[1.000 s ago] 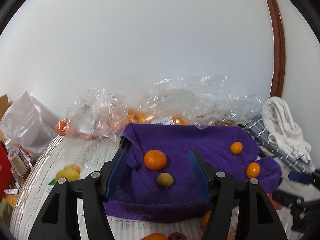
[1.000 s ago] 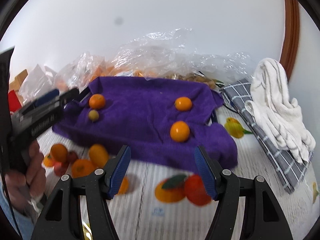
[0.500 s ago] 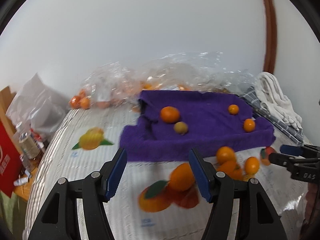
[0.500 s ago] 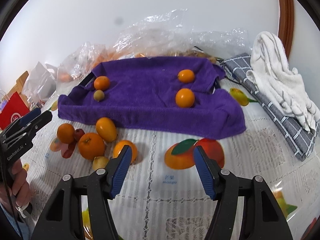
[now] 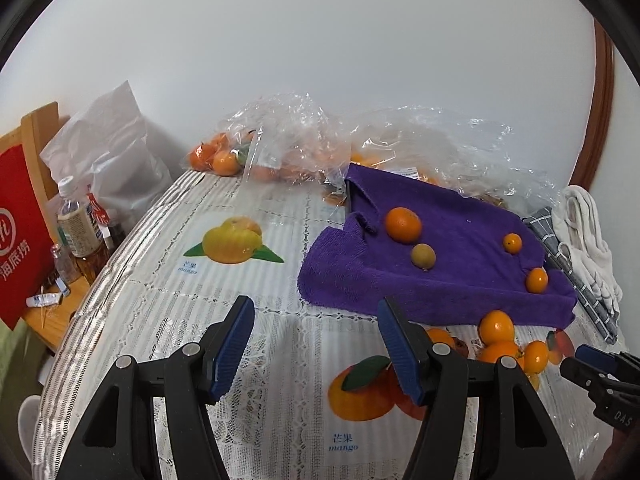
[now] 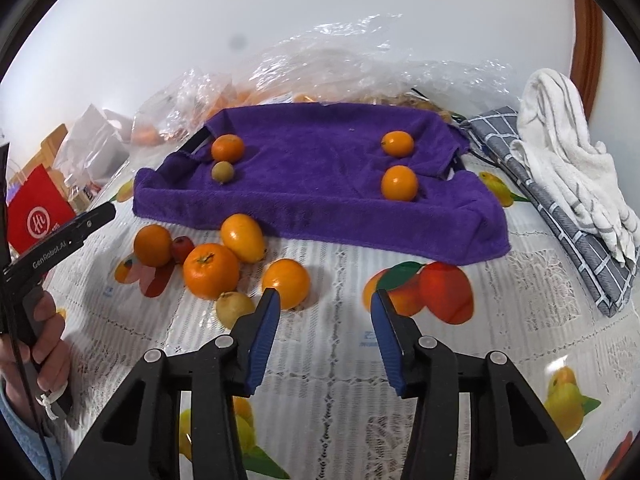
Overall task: Organize fruits
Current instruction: 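Lift both open grippers off the towel toward the fruit cluster, then lower the right gripper onto a small brown round fruit and close it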
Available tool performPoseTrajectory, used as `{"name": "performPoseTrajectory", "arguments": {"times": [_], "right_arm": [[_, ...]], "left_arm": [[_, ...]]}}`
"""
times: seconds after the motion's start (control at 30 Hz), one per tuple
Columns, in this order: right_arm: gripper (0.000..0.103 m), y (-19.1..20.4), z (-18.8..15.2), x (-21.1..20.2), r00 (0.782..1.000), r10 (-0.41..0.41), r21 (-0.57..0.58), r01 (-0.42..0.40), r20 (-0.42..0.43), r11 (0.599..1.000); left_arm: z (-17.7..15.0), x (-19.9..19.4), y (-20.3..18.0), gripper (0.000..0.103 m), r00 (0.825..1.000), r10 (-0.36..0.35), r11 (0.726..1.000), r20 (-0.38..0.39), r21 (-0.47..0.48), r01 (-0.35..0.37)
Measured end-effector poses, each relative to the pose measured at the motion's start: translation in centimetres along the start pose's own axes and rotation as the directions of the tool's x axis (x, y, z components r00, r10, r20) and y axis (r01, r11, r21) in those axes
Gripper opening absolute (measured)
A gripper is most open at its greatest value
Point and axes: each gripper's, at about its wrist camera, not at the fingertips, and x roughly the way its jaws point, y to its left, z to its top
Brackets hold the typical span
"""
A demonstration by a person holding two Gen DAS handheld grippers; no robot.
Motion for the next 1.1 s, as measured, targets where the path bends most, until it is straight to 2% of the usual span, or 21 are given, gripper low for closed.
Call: {"name": "performPoseTrajectory", "arguments": {"times": [0.23, 0.43, 0.6, 0.9, 0.97, 1.0, 1.07, 1.1], "right_arm": [[0.048, 1.1, -0.2, 0.7, 0.999, 0.036, -0.019, -0.036, -0.026, 0.999], [0.048, 1.9, -0.5, 1.4, 0.997, 0.057, -0.033, -0.059, -0.052, 0.998], [0.048, 2.4, -0.6, 1.3, 0.998, 0.053, -0.053, -0.055, -0.043, 0.997], [0.048, 3.8, -0.3, 2.2, 0.993, 0.101, -0.064, -0.105, -0.069, 0.992], [0.047, 4.5, -0.5, 2.6, 0.993, 0.089, -0.088, -0.096, -0.077, 0.991], [0.047, 4.7, -0.6, 2.7, 0.993, 0.085, -0.095, -0.092, -0.077, 0.991], [0.031, 5.1, -0.8, 3.1, 0.994, 0.077, -0.106, -0.086, -0.079, 0.991], [0.027, 5.3, -0.9, 3.3, 0.994, 0.073, -0.108, -0.082, -0.079, 0.991]], "left_arm": [[0.0, -0.3, -0.7, 0.062, 1.000, 0.001, 0.999, 0.017, 0.037, -0.002], [0.0, 0.0, -0.2, 0.062, 1.000, -0.013, 1.000, -0.002, 0.010, 0.013], [0.1, -0.5, -0.1, 0.062, 1.000, -0.004, 1.000, 0.029, 0.010, 0.003], [0.1, -0.2, -0.1, 0.062, 1.000, -0.015, 1.000, 0.021, 0.001, 0.015], [0.1, -0.1, 0.0, 0.062, 1.000, -0.018, 1.000, 0.017, -0.002, 0.018], [0.0, -0.2, 0.0, 0.062, 1.000, -0.019, 1.000, 0.018, -0.004, 0.019], [0.0, -0.1, 0.1, 0.062, 1.000, -0.025, 1.000, 0.017, -0.007, 0.025], [0.0, -0.1, 0.1, 0.062, 1.000, -0.027, 1.000, 0.015, -0.009, 0.027]]}}
